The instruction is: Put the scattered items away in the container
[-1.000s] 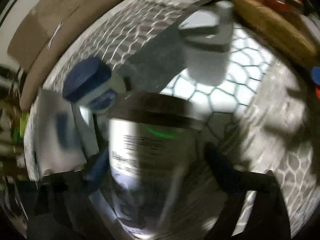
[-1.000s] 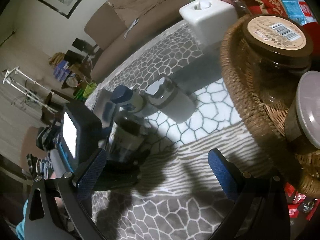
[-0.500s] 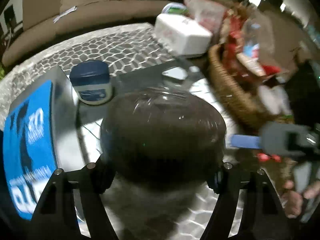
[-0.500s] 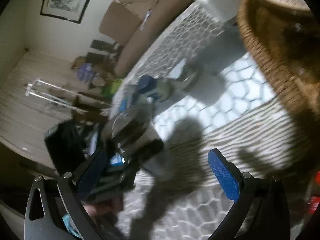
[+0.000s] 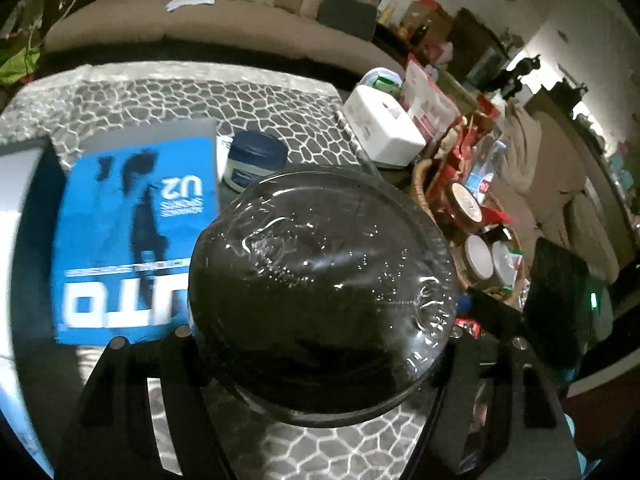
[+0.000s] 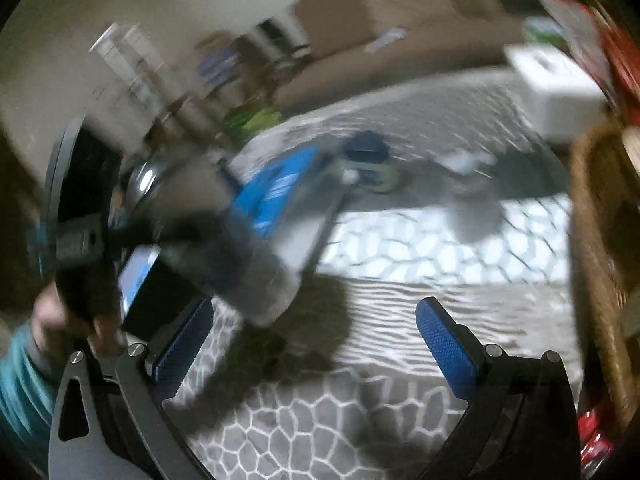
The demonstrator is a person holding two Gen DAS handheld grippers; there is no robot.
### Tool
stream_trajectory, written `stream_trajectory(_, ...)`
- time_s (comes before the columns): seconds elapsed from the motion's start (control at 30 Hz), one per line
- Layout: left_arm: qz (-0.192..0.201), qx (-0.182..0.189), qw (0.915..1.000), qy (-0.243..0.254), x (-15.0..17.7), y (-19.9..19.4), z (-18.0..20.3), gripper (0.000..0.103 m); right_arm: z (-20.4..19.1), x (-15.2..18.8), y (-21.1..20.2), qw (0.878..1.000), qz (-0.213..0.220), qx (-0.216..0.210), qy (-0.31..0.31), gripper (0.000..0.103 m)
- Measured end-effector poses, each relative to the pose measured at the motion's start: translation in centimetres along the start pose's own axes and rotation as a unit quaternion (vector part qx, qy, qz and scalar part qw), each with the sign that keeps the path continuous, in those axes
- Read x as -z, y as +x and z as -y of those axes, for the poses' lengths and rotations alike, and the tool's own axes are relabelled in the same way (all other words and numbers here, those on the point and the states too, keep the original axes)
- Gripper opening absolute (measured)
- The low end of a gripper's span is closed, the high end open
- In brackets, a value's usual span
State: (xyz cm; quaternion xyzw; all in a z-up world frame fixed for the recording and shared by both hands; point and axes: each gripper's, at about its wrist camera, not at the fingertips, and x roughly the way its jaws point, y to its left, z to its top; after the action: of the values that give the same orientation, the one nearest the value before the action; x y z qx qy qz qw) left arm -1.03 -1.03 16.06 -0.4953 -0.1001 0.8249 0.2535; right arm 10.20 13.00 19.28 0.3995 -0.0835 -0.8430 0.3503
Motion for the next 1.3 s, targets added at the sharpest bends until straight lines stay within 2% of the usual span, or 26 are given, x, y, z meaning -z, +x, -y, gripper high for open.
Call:
stream_trajectory(0.13,-0.019,-0.015,0.9995,0.019,0.3,-2.9,0.5,0.069,-7.6,-0.2,0.8,0.994,0.022,0.003,-0.111,0.103)
stream_trajectory(0.2,-0.023,-0.016,0.9994,0.019,0.6,-4.6,0.5,0.069,-10.1,-0.5,1.3,0.99,0.028,-0.001,-0.139,0.103)
stream_trajectory(0.3,-0.026,-0.012,0.9996,0.009,1.1,-6.8,0.2,0.069,-12.1,-0.9,2.3,0.989,0.036,-0.017,-0.141,0.103)
stream_trajectory(0.43,-0.031,-0.008,0.9995,-0.003,2.1,-9.9,-0.5,0.069,-14.1,-1.4,3.3,0.989,0.037,-0.059,-0.132,0.102)
stream_trajectory(0.47,-0.031,-0.009,0.9995,-0.007,2.2,-10.5,-0.7,0.069,-14.9,-1.7,3.4,0.988,0.037,-0.072,-0.134,0.1)
stream_trajectory(0.5,-0.031,-0.009,0.9994,-0.009,2.4,-11.1,-1.0,0.069,-15.7,-2.0,3.6,0.987,0.037,-0.08,-0.135,0.086)
stream_trajectory(0.53,-0.029,-0.013,0.9994,-0.01,2.5,-11.9,-1.4,0.07,-16.5,-2.4,3.8,0.987,0.036,-0.078,-0.133,0.073)
stream_trajectory(0.7,-0.013,-0.026,0.9991,-0.031,2.4,-16.7,-4.4,0.07,-21.2,-4.8,5.8,0.987,0.012,-0.106,-0.121,0.072)
stream_trajectory(0.8,0.011,-0.028,0.9987,-0.042,2.2,-20.4,-6.6,0.073,-23.7,-6.8,7.2,0.985,0.003,-0.15,-0.082,0.071)
stream_trajectory(0.9,0.038,-0.052,0.9965,-0.053,1.8,-24.5,-9.6,0.074,-26.3,-8.4,9.6,0.982,-0.009,-0.185,-0.042,0.071)
stream_trajectory(1.0,0.049,-0.074,0.9934,-0.073,1.8,-26.9,-13.4,0.075,-29.4,-9.3,13.5,0.978,-0.031,-0.207,-0.011,0.071)
stream_trajectory(1.13,0.046,-0.092,0.9889,-0.107,2.7,-27.6,-19.2,0.074,-31.9,-9.8,19.1,0.971,-0.066,-0.227,0.036,0.071)
stream_trajectory(1.3,0.016,-0.126,0.9832,-0.131,4.3,-25.8,-25.9,0.073,-34.4,-8.6,26.0,0.967,-0.114,-0.22,0.063,0.071)
